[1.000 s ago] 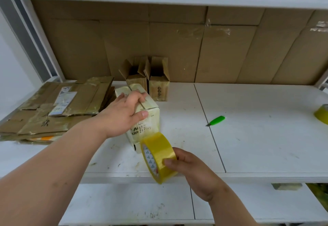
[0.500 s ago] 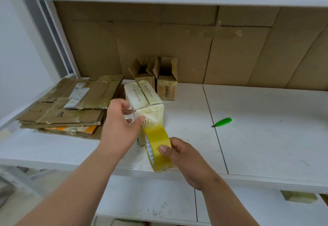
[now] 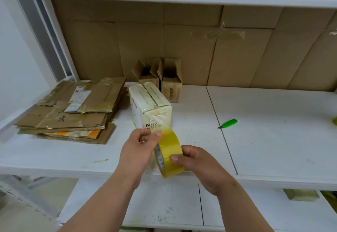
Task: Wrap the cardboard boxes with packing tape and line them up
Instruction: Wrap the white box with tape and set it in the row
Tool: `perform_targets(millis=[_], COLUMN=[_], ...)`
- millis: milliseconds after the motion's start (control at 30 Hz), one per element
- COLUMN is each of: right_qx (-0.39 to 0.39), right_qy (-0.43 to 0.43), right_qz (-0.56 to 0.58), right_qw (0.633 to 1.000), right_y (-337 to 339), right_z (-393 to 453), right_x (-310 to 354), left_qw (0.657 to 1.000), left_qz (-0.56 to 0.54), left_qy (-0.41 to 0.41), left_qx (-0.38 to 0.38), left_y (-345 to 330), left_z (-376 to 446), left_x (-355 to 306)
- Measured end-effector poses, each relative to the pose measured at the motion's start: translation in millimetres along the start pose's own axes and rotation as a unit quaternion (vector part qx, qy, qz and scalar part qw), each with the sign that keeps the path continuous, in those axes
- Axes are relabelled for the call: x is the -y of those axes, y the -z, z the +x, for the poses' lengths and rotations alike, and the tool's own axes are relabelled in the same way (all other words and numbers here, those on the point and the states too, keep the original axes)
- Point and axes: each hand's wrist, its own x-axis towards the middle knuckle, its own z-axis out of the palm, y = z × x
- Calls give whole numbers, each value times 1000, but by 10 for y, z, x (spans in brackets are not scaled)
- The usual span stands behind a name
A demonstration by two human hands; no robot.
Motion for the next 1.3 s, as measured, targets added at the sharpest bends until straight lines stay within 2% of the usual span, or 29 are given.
perform_targets(millis=[133, 200, 267, 333, 467, 667, 767, 833, 900, 967, 1000, 1100, 1133, 1200, 1300], right_qx=[-5, -60, -159, -226, -234, -215, -232, -223, -202, -186, -176, -116, -90, -40, 1], right_qy=[4, 20, 23, 12, -39, -88, -59, -53, -50, -23, -1, 83, 116, 180, 222], right_qz=[1, 17, -54, -209, -404, -563, -633, -664, -670, -654, -626, -438, -390, -365, -403], right_qw=[1000, 998, 986, 951, 883, 793, 736, 712, 712, 733, 760, 887, 909, 913, 888], right_y=[49, 146, 317, 547, 1012, 1521, 1598, 1596, 1551, 1458, 1397, 1138, 1029, 815, 559], right_z=[-64, -41, 64, 222, 494, 756, 773, 772, 769, 732, 693, 525, 459, 345, 281], right_x=[-19, 13, 23, -2, -199, -426, -339, -274, -267, -268, -234, 46, 179, 426, 654], left_qw=[995, 992, 992, 992, 991, 987, 986, 985, 984, 984, 985, 985, 985, 985, 986], left_qz=[-79, -100, -102, -105, -113, -129, -132, -132, -136, -137, -135, -135, -136, -140, -132], left_qy=[53, 66, 65, 64, 65, 61, 60, 60, 57, 53, 50, 39, 37, 31, 24], left_qx=[35, 36, 31, 16, -27, -76, -83, -89, -96, -99, -100, -98, -96, -96, -94], left_y=[-8, -25, -47, -79, -166, -256, -283, -306, -326, -337, -341, -359, -366, -369, -351], left_z=[34, 39, 42, 37, 15, -66, -105, -125, -150, -178, -191, -215, -214, -206, -192], left_x=[-4, -27, -38, -44, -49, -46, -45, -50, -60, -56, -51, -43, -36, -32, -26])
